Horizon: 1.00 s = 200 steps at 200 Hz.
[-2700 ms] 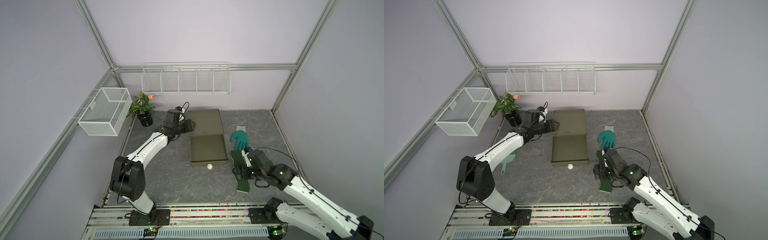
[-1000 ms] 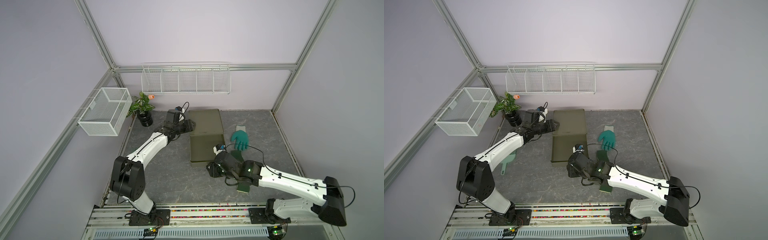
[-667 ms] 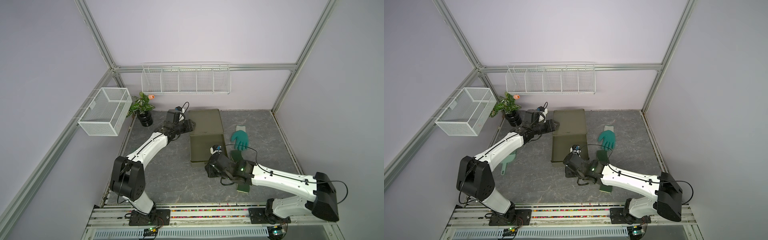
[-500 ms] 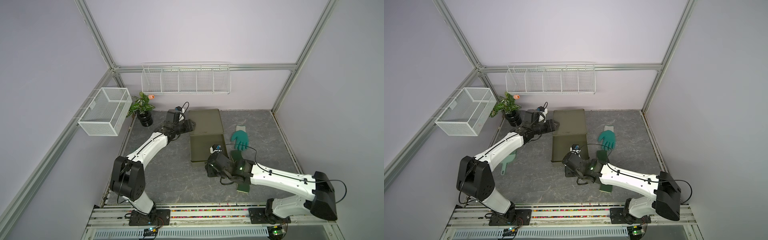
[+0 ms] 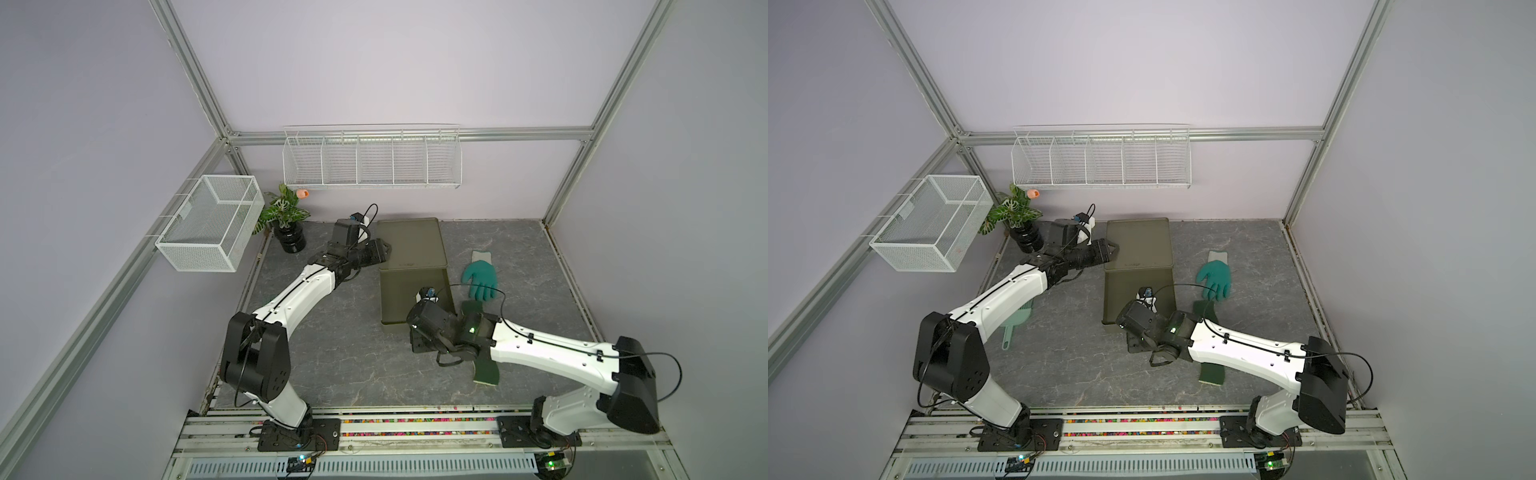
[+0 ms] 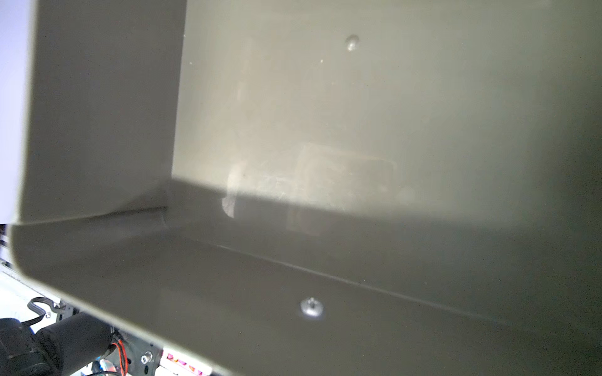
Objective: Take the sponge out of the drawer
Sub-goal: Close the drawer in the storage box.
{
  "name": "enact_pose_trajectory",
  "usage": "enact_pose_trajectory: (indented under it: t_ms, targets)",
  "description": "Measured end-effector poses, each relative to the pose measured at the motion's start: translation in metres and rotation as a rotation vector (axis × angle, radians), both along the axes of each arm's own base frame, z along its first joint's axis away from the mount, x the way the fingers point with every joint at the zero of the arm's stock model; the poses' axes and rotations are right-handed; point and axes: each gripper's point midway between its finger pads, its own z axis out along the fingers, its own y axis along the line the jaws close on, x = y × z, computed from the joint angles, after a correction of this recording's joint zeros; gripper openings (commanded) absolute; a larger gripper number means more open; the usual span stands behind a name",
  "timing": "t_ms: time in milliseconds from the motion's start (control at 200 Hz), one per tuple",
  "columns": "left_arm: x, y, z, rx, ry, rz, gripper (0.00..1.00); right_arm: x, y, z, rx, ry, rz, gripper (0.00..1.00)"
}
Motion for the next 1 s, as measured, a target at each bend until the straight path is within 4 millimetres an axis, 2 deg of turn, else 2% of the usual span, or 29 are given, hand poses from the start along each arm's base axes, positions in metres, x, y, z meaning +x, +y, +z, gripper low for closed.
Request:
enact_pose_trajectory:
  t_ms: [220, 415, 690, 1000]
  targets:
    - [0.000, 0.000, 0.000, 0.001, 0.000, 0.001, 0.56, 0.002, -0.001, 0.003, 0.005, -0.005, -0.012, 0.13]
    - [0.000, 0.000, 0.000, -0.001, 0.000, -0.001, 0.56, 0.022, -0.001, 0.024, 0.050, -0.051, -0.073, 0.14]
    - [0.000, 0.000, 0.000, -0.001, 0.001, -0.002, 0.56, 0.029, 0.001, 0.021, 0.029, -0.052, -0.081, 0.15]
    - [0.000, 0.000, 0.000, -0.001, 0.001, -0.002, 0.56, 0.057, 0.007, 0.017, -0.003, -0.068, -0.094, 0.15]
